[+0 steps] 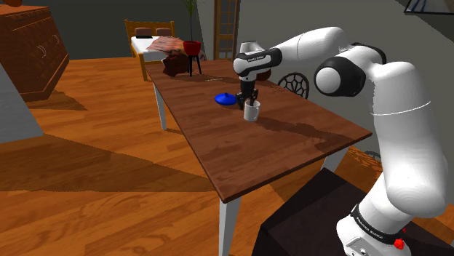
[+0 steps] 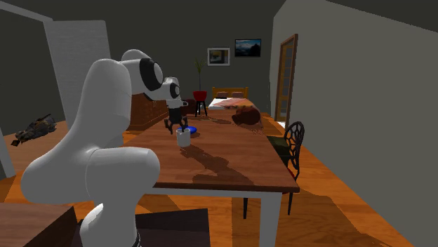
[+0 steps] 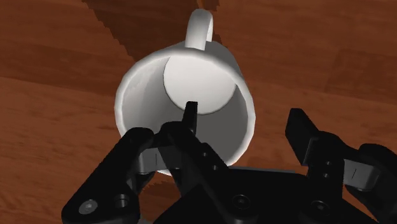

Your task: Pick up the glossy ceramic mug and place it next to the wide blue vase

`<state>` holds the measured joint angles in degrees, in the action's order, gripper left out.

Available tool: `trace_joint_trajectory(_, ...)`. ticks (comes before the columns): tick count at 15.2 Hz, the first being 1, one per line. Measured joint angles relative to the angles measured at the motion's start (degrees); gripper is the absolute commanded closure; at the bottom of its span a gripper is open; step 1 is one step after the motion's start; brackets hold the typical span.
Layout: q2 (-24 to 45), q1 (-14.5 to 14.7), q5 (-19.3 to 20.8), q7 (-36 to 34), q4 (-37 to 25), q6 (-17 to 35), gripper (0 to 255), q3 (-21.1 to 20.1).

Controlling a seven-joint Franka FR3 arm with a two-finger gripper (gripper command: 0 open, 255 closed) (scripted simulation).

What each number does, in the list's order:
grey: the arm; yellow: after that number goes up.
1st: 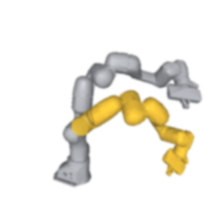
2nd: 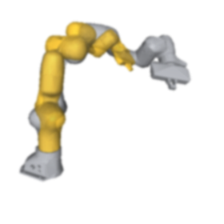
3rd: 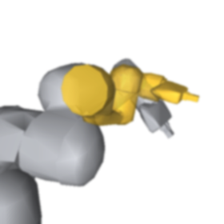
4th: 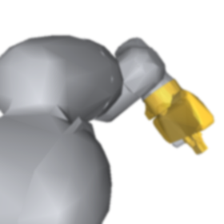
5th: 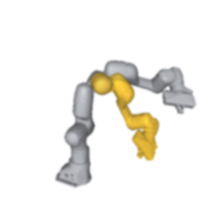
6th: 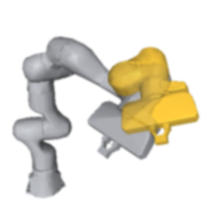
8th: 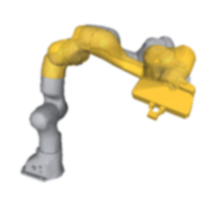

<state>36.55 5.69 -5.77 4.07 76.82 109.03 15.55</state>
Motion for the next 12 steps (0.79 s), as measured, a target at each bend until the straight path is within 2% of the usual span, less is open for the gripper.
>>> trace_joint_trajectory(4, -0.01, 0.00, 0.00, 0.00, 0.00, 0.00, 0, 0.00)
trace_joint_trajectory(9, -0.88, -0.22, 0.28, -0.13, -5.15, -5.90, 0, 0.19)
trace_joint_trajectory(12, -0.86, -0.19, 0.30, -0.25, -5.91, -6.68, 0, 0.18)
